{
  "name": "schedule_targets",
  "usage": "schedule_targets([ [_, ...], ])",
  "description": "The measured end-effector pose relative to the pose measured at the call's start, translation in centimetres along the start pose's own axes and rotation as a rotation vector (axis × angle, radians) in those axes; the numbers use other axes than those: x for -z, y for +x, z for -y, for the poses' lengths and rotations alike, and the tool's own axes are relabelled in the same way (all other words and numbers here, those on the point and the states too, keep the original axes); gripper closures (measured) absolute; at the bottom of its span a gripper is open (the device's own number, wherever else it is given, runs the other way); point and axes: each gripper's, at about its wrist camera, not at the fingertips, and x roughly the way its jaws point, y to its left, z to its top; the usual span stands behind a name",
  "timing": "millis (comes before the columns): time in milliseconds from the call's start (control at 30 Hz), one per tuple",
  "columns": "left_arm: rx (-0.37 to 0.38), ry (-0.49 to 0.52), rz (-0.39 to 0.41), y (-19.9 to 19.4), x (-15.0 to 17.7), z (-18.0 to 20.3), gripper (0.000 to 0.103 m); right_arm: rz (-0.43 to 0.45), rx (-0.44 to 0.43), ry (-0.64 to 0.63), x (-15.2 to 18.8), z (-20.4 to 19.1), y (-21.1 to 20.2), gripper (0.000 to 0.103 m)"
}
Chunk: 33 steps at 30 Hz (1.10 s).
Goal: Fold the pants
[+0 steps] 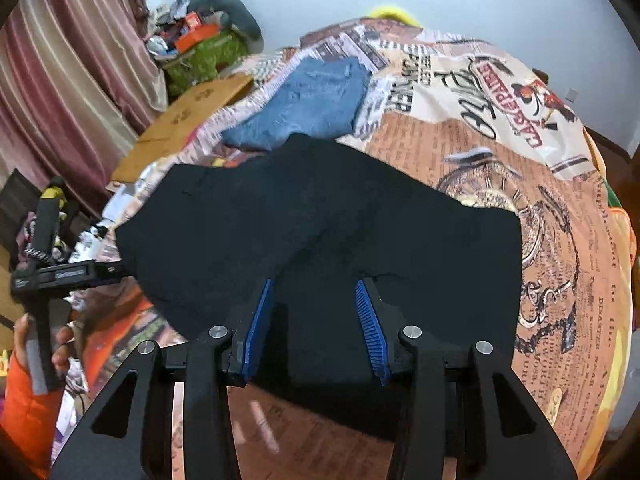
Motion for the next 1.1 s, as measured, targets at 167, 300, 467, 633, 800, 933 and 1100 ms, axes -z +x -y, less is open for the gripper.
schedule_targets([
  [167, 0.156, -0.074, -0.021, 0.8, -0.6, -0.5, 0.006, -0.058, -0.013, 0.007, 0.6, 0.1, 1.5, 0.063],
  [300, 0.232, -0.126, -0.046, 1.7, -1.9, -0.8, 0.004, -0.054, -0.04, 0.037, 0.9, 0.4, 1.5, 0.063],
  [467, 0.267, -0.209, -0.073, 2.6, -3.5, -1.2, 0.004, -0.055, -0.057, 0.048, 0.9, 0.4, 1.6, 0.062],
  [633, 0.248, -0.218, -0.077, 3.2, -4.5, -0.9, 0.004, -0.053, -0.069, 0.054, 0.9, 0.4, 1.6, 0.061],
  [800, 0.169, -0.158, -0.059, 2.8, -4.6, 0.1, 0.036, -0.048, -0.08, 0.065, 1.0, 0.5, 1.4, 0.061],
  [933, 0.102, -0.122, -0.012, 1.7, -4.4, 0.0, 0.072, -0.046, -0.086, 0.074, 1.1, 0.7, 1.4, 0.061],
  [1100, 0.06, -0.056, 0.067, -0.5, -4.7, 1.3, 0.077, -0.045, -0.079, 0.083, 1.0, 0.6, 1.1, 0.061],
])
